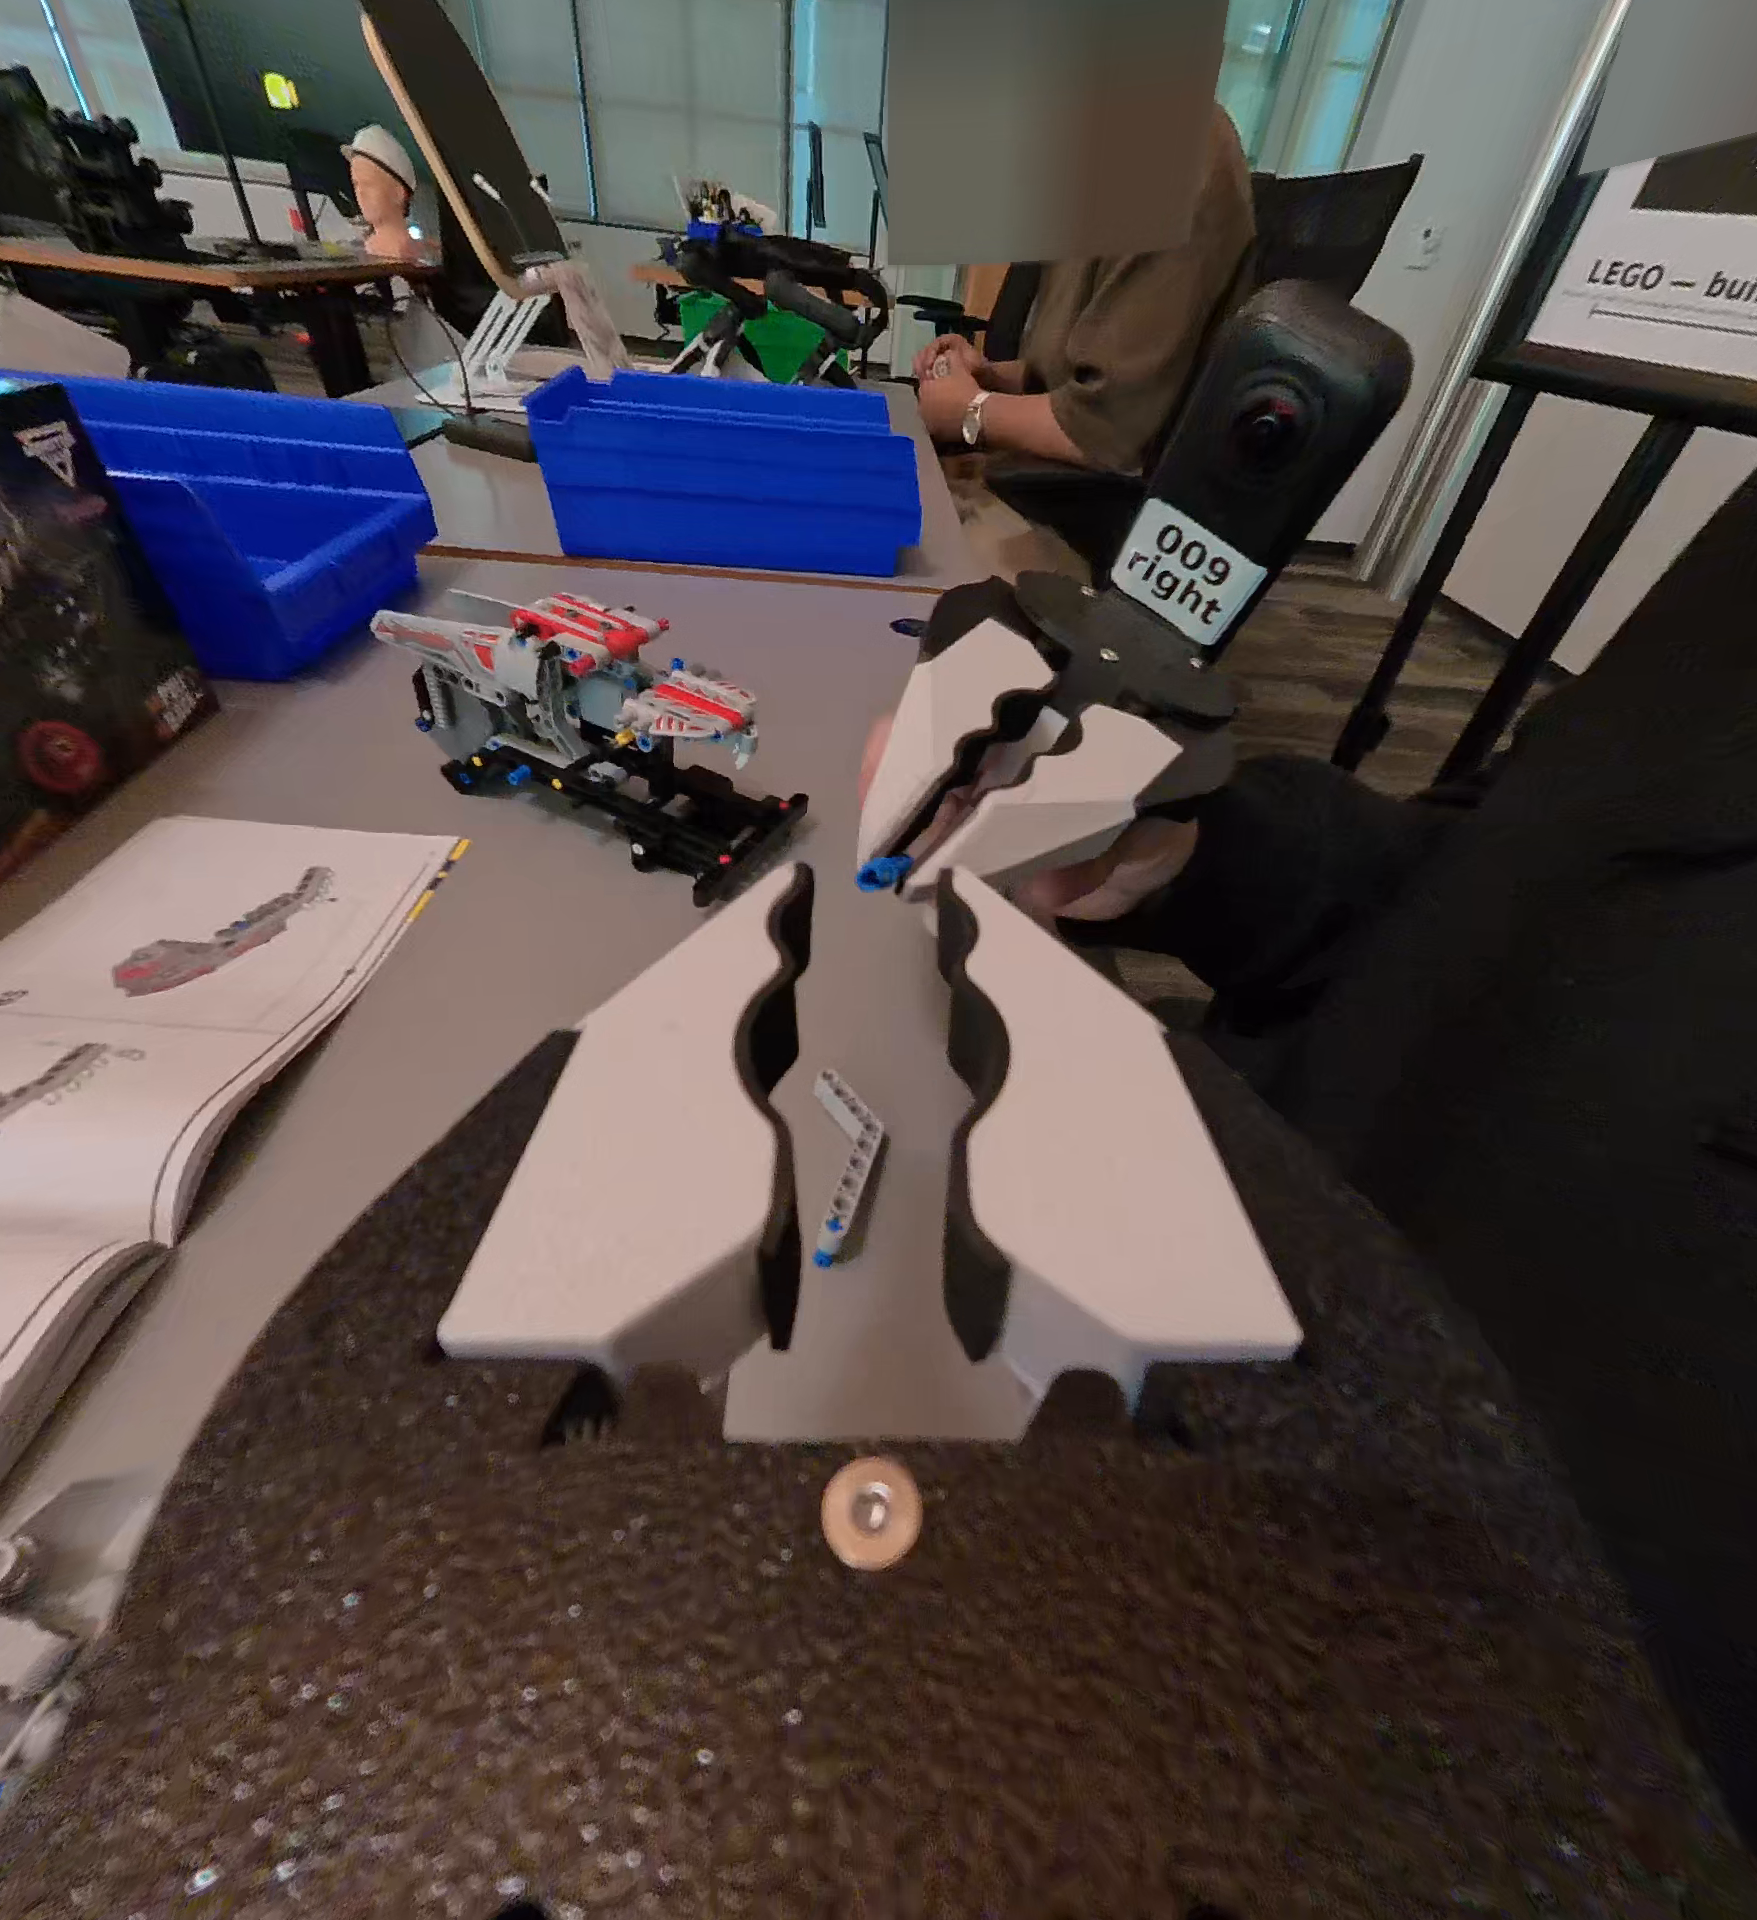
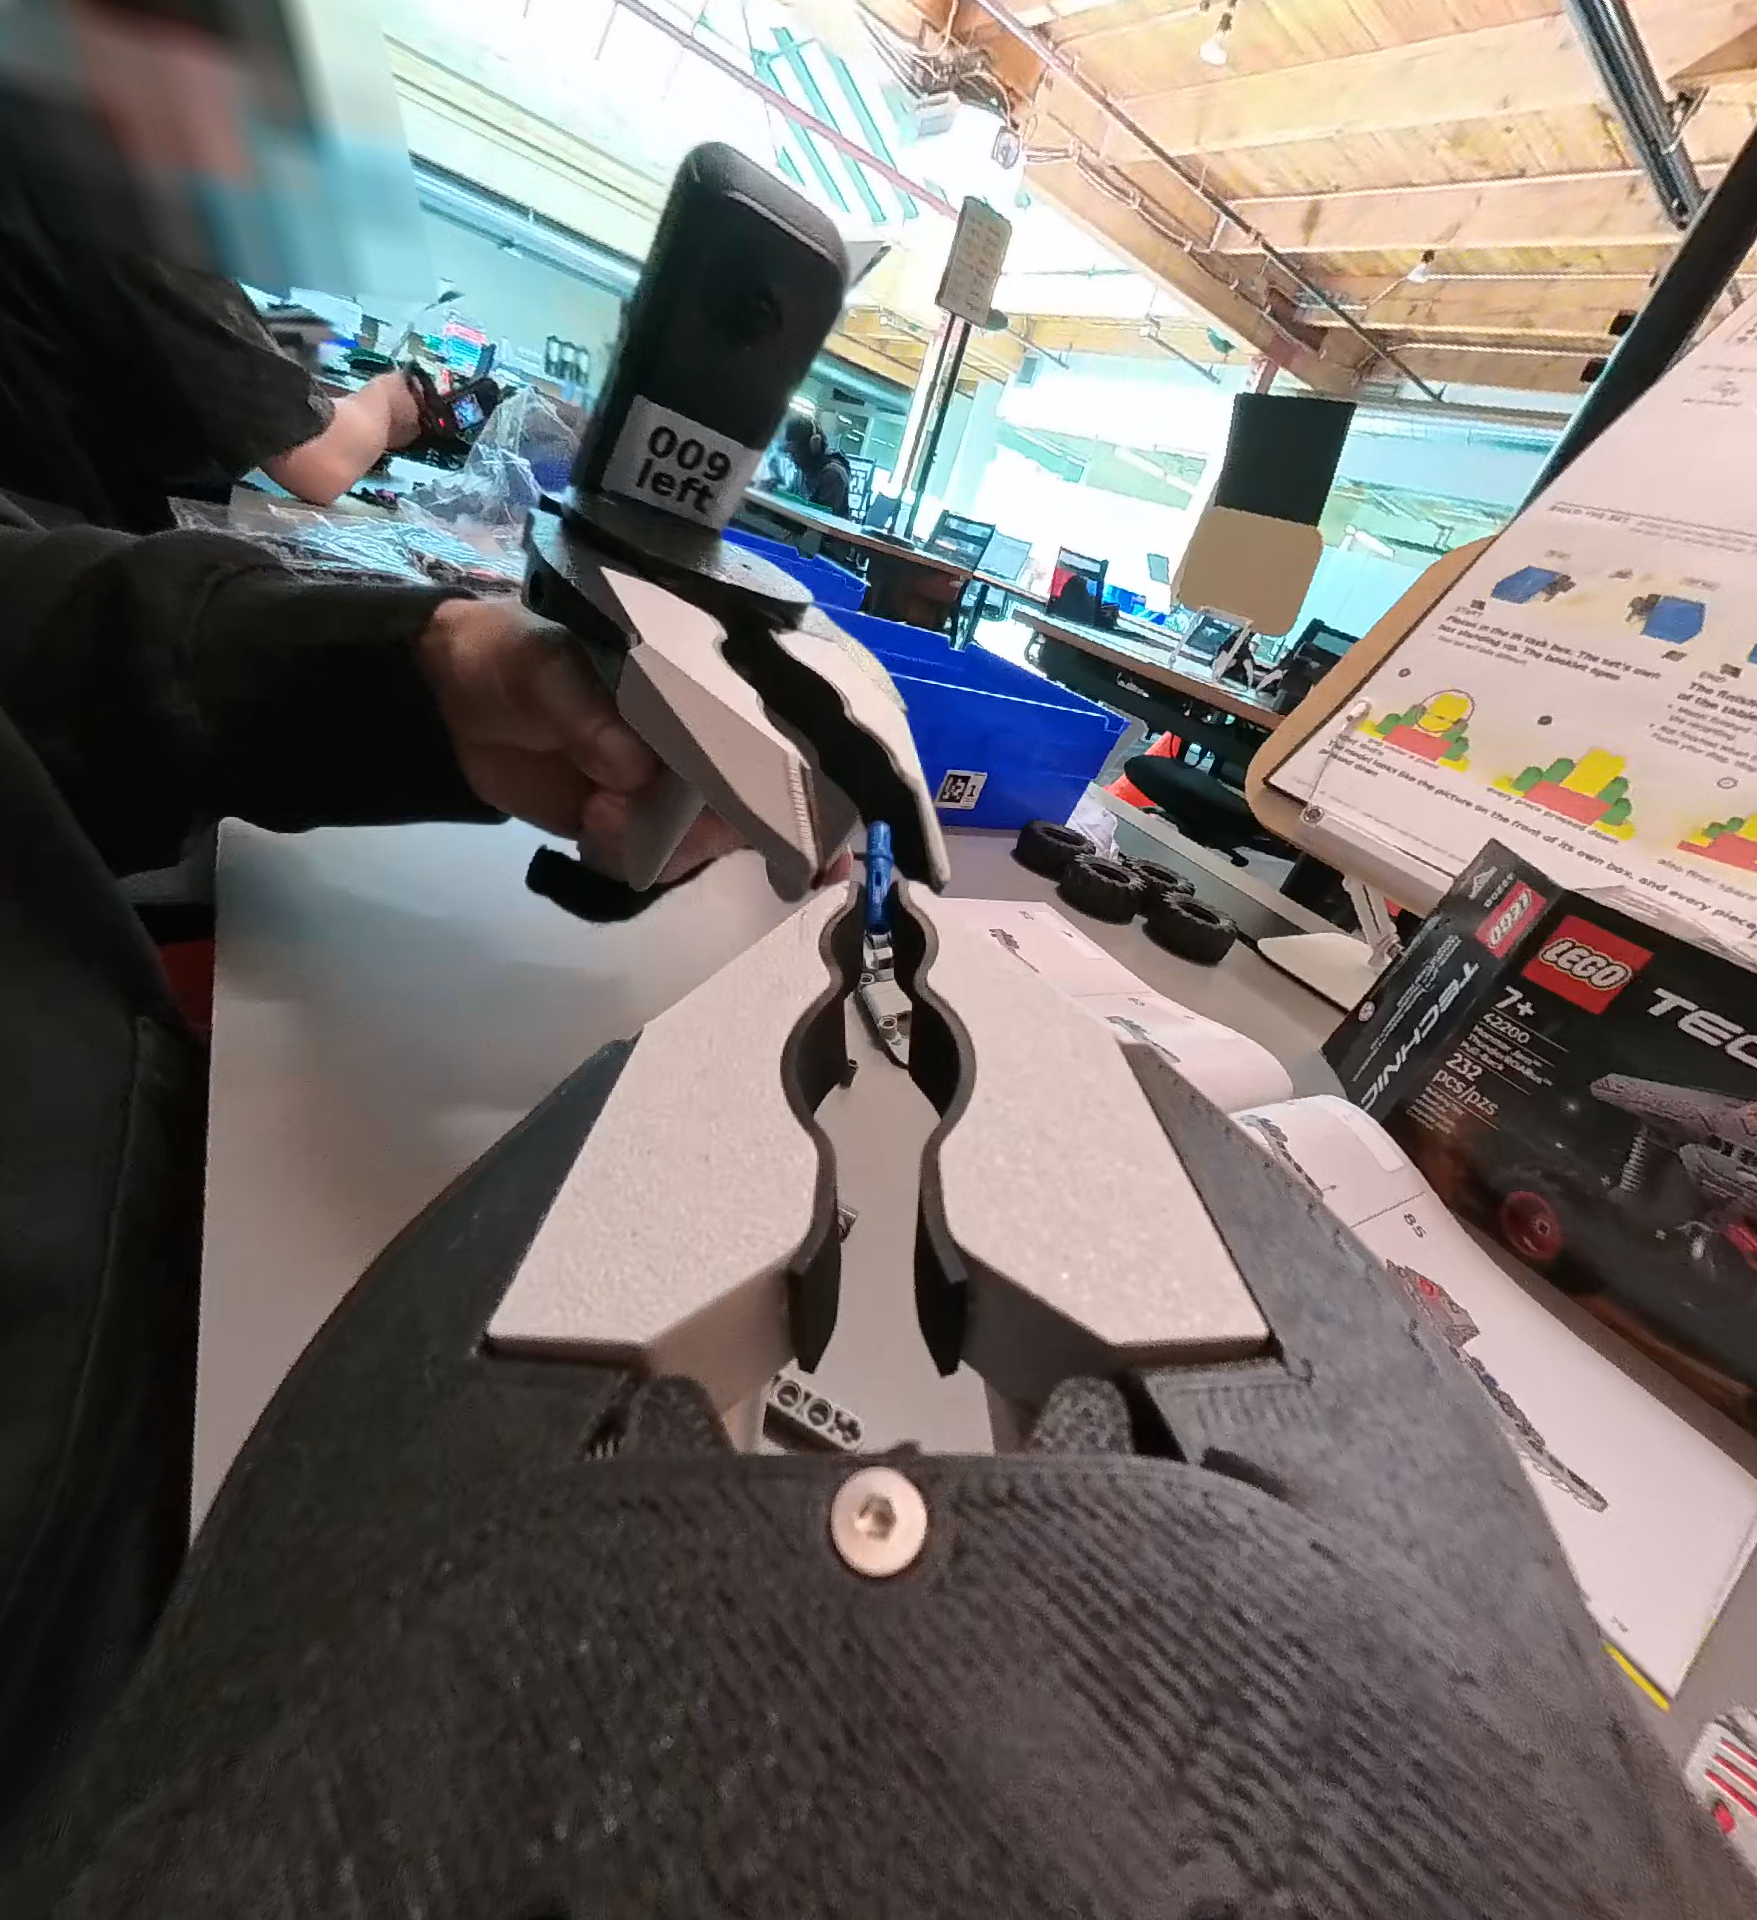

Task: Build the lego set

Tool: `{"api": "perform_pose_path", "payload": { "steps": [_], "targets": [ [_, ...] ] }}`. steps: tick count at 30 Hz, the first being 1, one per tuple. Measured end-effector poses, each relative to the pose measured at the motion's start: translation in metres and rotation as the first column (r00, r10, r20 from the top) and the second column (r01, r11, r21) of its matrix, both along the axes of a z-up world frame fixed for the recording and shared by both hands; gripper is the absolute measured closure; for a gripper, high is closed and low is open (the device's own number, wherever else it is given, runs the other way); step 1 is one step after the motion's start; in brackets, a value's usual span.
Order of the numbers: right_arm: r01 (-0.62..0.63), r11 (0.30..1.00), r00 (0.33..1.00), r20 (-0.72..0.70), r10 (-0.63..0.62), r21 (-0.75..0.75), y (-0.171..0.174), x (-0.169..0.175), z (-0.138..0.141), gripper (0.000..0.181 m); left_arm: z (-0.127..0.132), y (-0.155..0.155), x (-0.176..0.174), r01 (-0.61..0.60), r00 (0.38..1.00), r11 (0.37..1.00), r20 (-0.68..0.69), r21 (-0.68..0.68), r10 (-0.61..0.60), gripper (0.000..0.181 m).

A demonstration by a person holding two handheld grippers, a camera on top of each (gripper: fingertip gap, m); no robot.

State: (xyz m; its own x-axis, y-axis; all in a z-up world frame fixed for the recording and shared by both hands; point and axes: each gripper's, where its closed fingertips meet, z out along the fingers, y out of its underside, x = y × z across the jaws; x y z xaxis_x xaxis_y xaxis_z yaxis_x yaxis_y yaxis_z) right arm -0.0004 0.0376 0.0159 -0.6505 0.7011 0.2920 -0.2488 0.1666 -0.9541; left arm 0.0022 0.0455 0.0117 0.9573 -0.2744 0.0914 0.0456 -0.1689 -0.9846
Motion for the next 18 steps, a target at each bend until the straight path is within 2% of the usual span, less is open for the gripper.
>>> {"api": "perform_pose_path", "payload": {
  "steps": [5,9,12,14,15,16,18],
  "targets": [
    [-0.003,1.0,1.0,0.006,0.003,0.015,0.0,0.0,-0.003,0.179,0.0,0.0,0.0,0.011,1.0,1.0,0.011,0.008,-0.011,0.176],
    [-0.01,1.0,1.0,0.013,0.01,0.023,-0.001,0.0,-0.005,0.18,-0.003,-0.001,0.0,0.018,1.0,1.0,-0.021,-0.006,-0.018,0.178],
    [-0.017,0.995,0.999,0.047,0.012,0.097,0.0,-0.001,-0.016,0.179,-0.017,0.0,-0.002,0.005,0.997,0.996,-0.082,-0.093,-0.013,0.178],
    [-0.026,0.98,0.991,0.132,-0.001,0.199,0.004,-0.002,-0.033,0.176,-0.027,-0.002,-0.005,-0.002,0.991,0.985,-0.135,-0.173,-0.021,0.179],
    [-0.03,0.969,0.981,0.192,-0.018,0.245,0.008,-0.002,-0.043,0.166,-0.032,-0.004,-0.007,-0.01,0.987,0.976,-0.159,-0.219,-0.026,0.179],
    [-0.043,0.959,0.968,0.251,-0.029,0.279,0.01,-0.002,-0.053,0.158,-0.037,-0.005,-0.009,-0.013,0.981,0.965,-0.19,-0.26,-0.038,0.179],
    [-0.084,0.948,0.934,0.355,-0.032,0.308,0.01,0.0,-0.07,0.155,-0.048,-0.008,-0.01,-0.008,0.961,0.933,-0.261,-0.361,-0.093,0.179]
  ]
}}
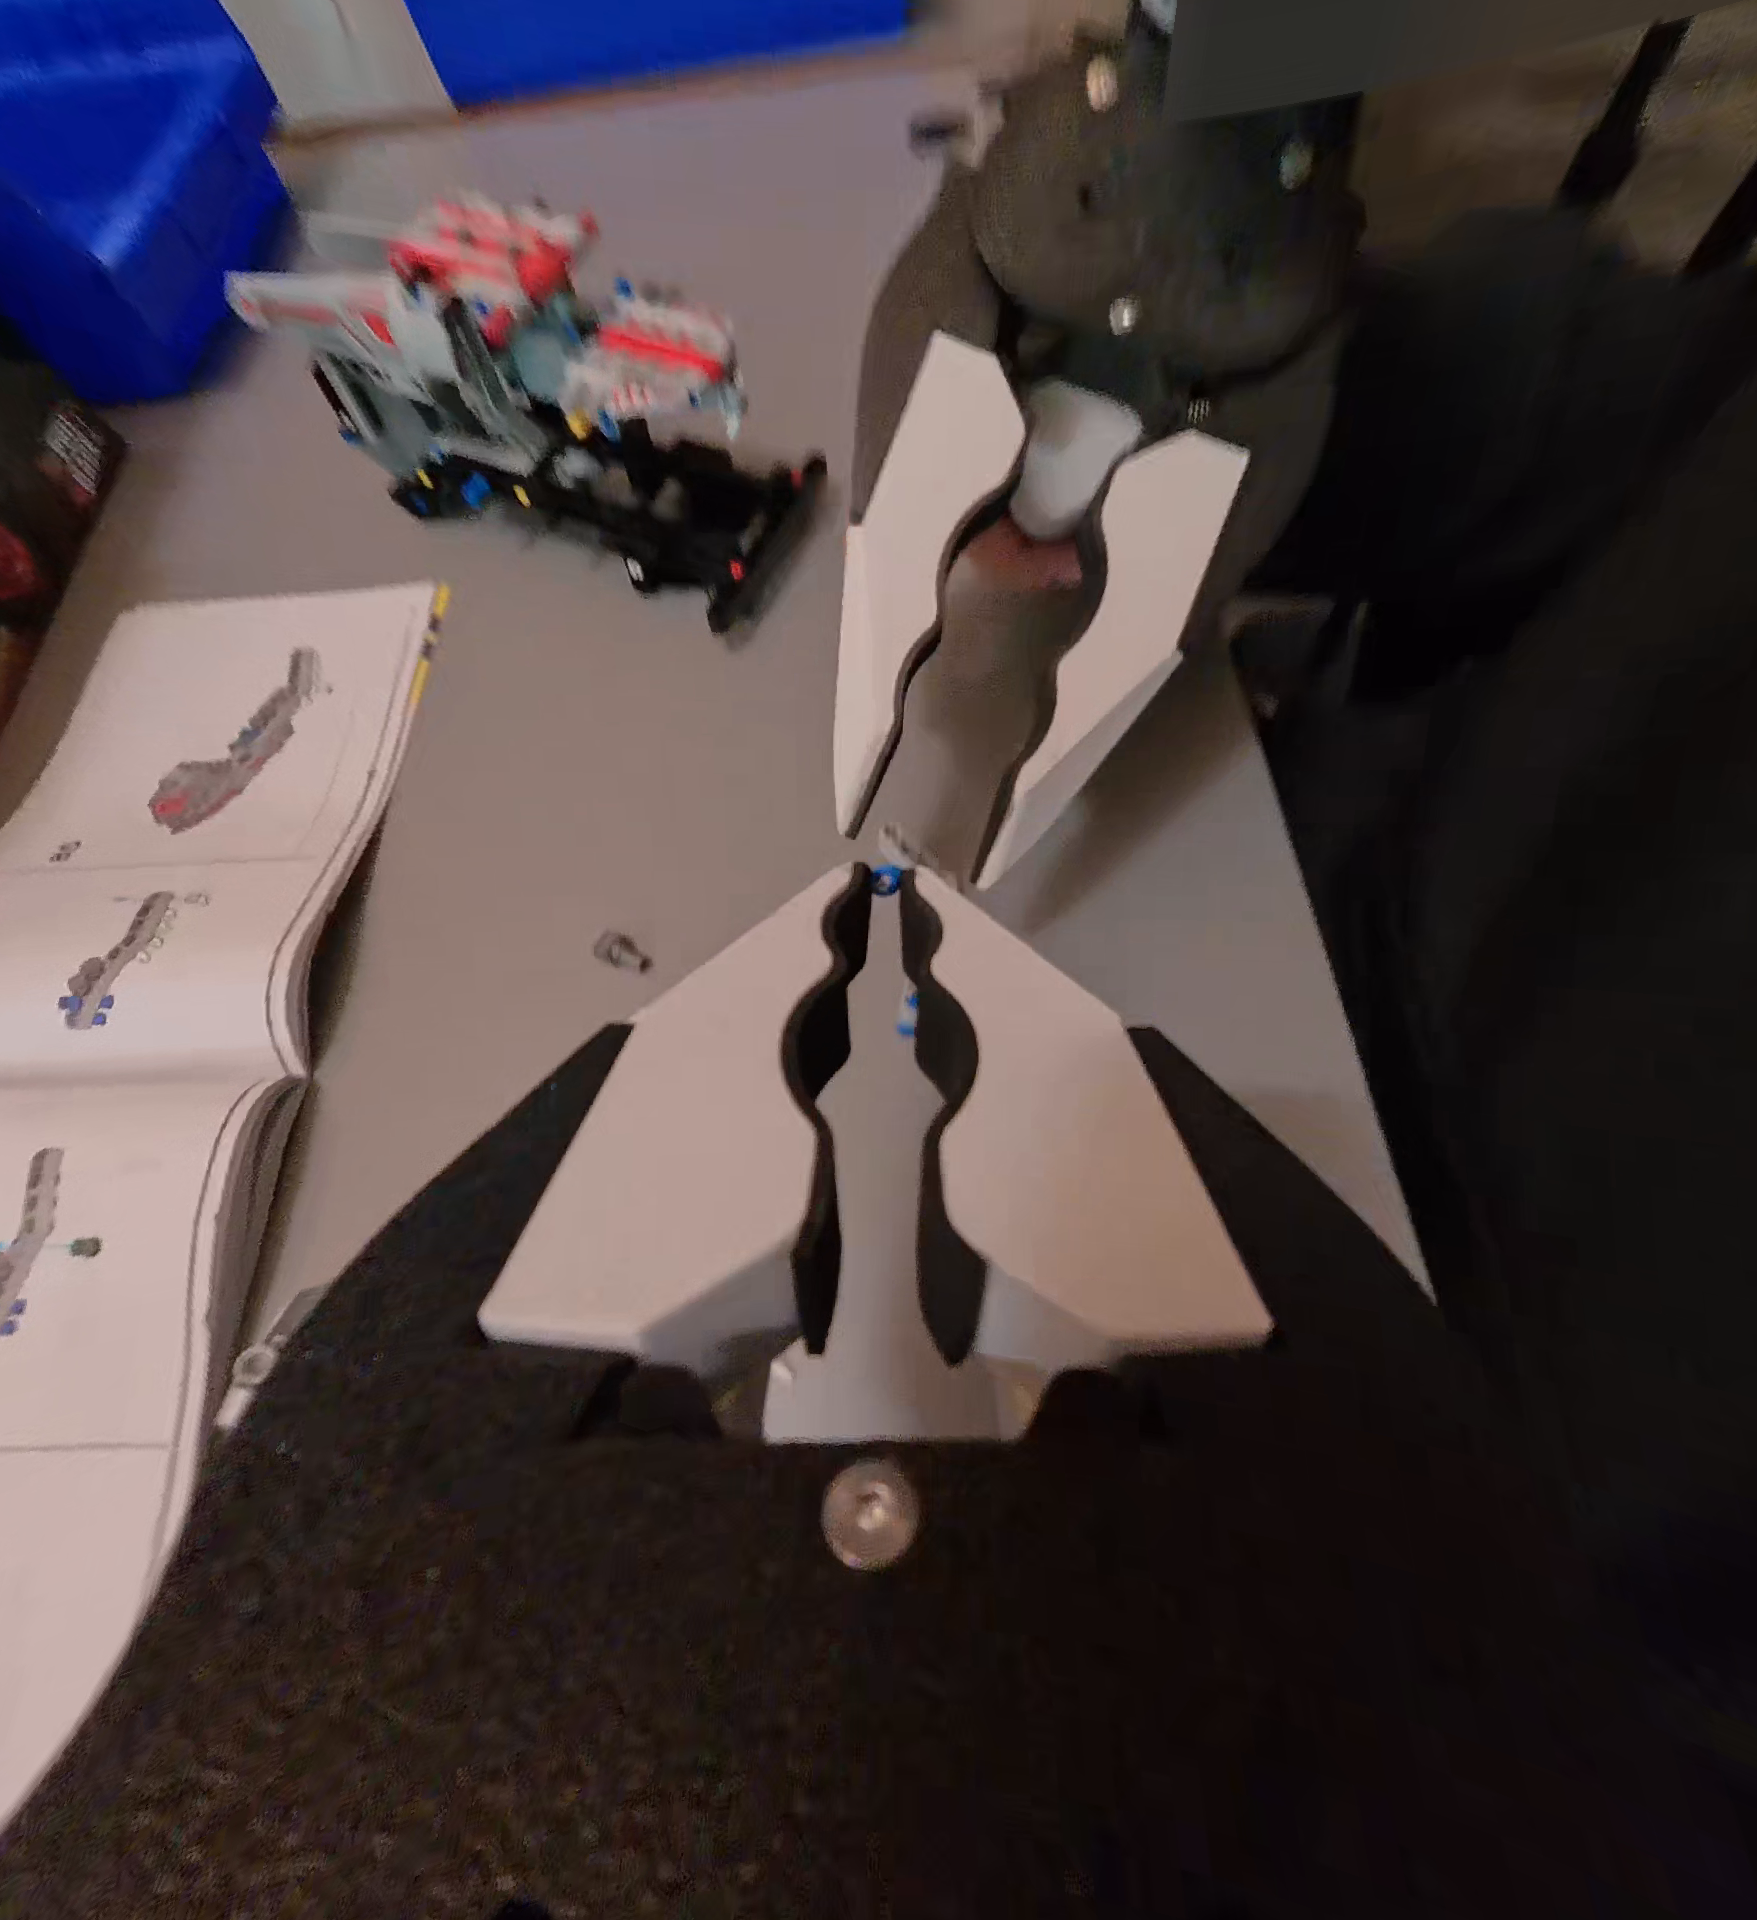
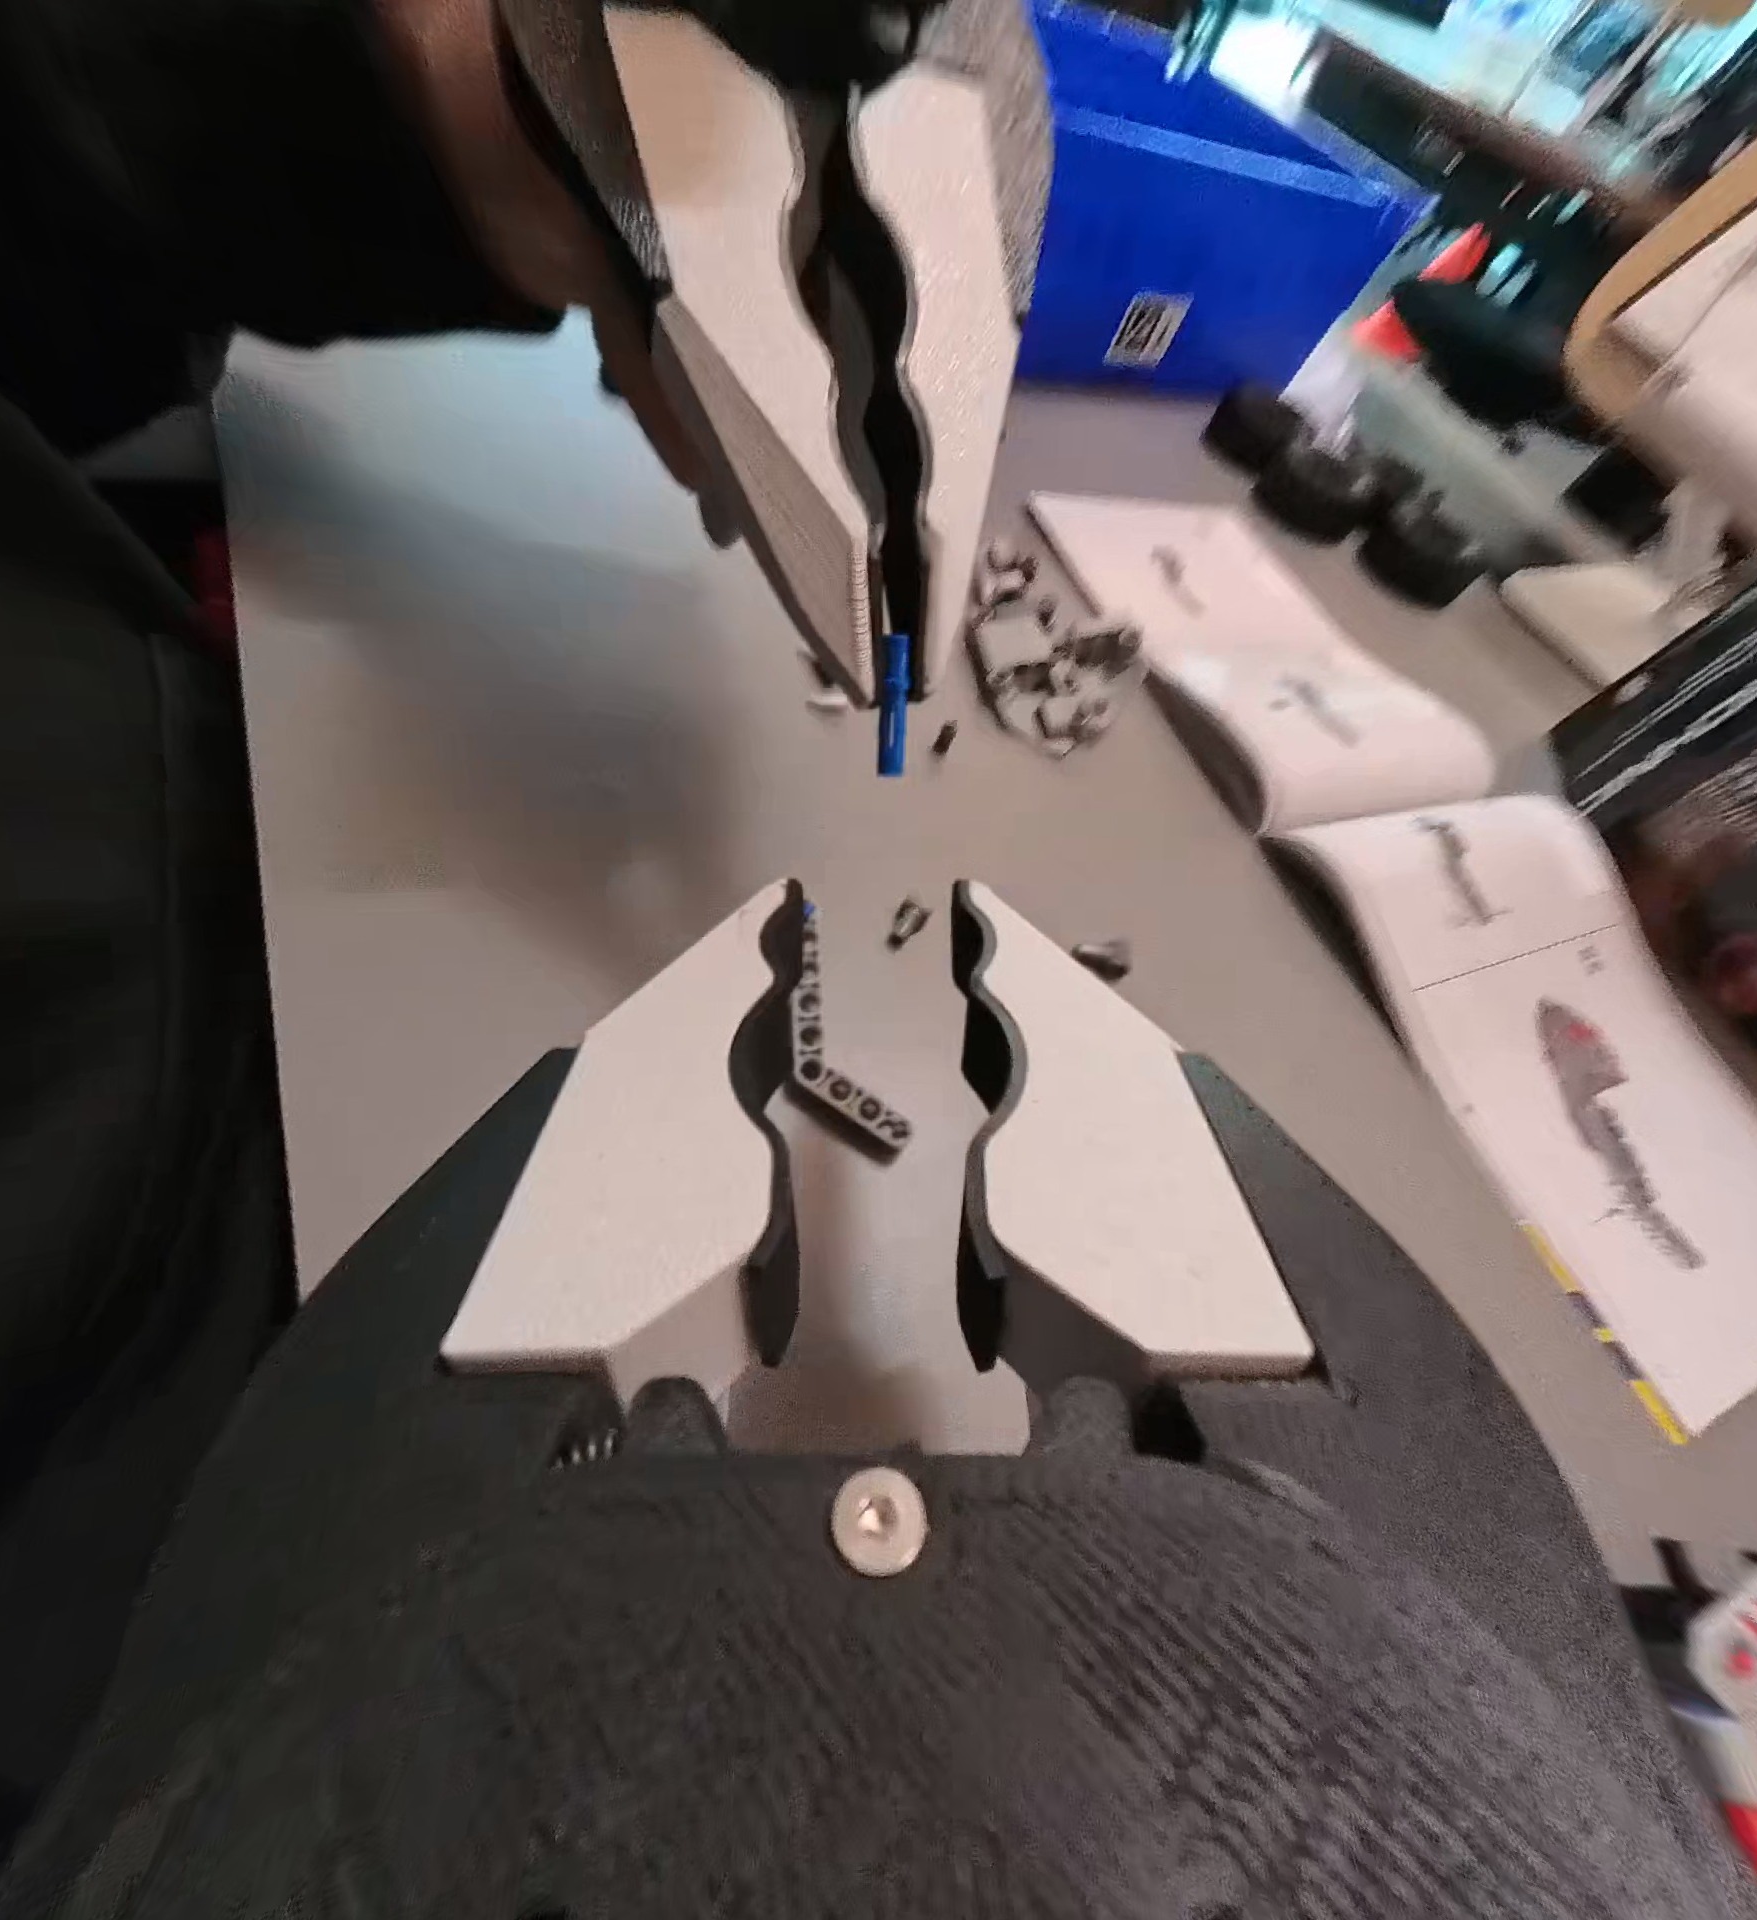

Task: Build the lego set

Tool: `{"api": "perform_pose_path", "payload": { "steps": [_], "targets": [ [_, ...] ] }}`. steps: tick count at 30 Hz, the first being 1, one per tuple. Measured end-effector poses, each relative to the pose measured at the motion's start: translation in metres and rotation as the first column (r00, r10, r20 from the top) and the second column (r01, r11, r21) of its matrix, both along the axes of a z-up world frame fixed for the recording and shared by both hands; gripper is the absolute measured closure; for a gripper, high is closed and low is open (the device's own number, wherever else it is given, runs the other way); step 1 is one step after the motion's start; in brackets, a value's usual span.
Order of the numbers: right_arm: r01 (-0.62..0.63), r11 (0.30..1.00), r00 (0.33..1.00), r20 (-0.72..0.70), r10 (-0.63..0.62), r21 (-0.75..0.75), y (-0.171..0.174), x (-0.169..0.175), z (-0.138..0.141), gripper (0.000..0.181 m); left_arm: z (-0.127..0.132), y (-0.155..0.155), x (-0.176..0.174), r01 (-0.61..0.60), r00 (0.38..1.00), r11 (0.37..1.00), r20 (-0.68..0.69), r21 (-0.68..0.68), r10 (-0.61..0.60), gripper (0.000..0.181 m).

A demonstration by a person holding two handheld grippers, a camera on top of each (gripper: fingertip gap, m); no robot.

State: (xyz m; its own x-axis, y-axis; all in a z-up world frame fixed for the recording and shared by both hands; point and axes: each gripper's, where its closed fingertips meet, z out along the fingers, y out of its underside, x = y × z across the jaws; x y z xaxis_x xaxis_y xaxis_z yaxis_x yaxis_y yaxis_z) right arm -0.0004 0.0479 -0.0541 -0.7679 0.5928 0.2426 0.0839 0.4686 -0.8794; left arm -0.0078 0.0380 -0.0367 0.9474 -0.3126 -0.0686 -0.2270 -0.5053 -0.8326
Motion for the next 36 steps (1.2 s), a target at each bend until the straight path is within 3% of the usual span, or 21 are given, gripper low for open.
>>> {"api": "perform_pose_path", "payload": {
  "steps": [6,11,15,29,36],
  "targets": [
    [-0.051,0.993,0.988,0.151,0.034,0.11,-0.01,0.003,-0.038,0.158,-0.029,-0.001,0.002,0.114,0.962,0.957,-0.209,-0.266,-0.173,0.179],
    [-0.04,0.989,0.987,0.158,0.017,0.145,-0.01,-0.001,-0.044,0.165,-0.041,-0.001,0.007,0.19,0.933,0.91,-0.221,-0.368,-0.284,0.179],
    [-0.07,0.979,0.981,0.19,0.033,0.192,-0.011,0.0,-0.054,0.175,-0.047,0.0,0.005,0.209,0.918,0.882,-0.226,-0.422,-0.326,0.179],
    [-0.094,0.983,0.968,0.246,0.054,0.155,-0.011,0.0,-0.055,0.176,-0.052,0.003,0.01,0.27,0.874,0.811,-0.221,-0.518,-0.432,0.179],
    [-0.098,0.985,0.962,0.268,0.057,0.14,-0.012,0.0,-0.055,0.175,-0.053,0.0,0.009,0.258,0.812,0.77,-0.301,-0.584,-0.501,0.179]
  ]
}}
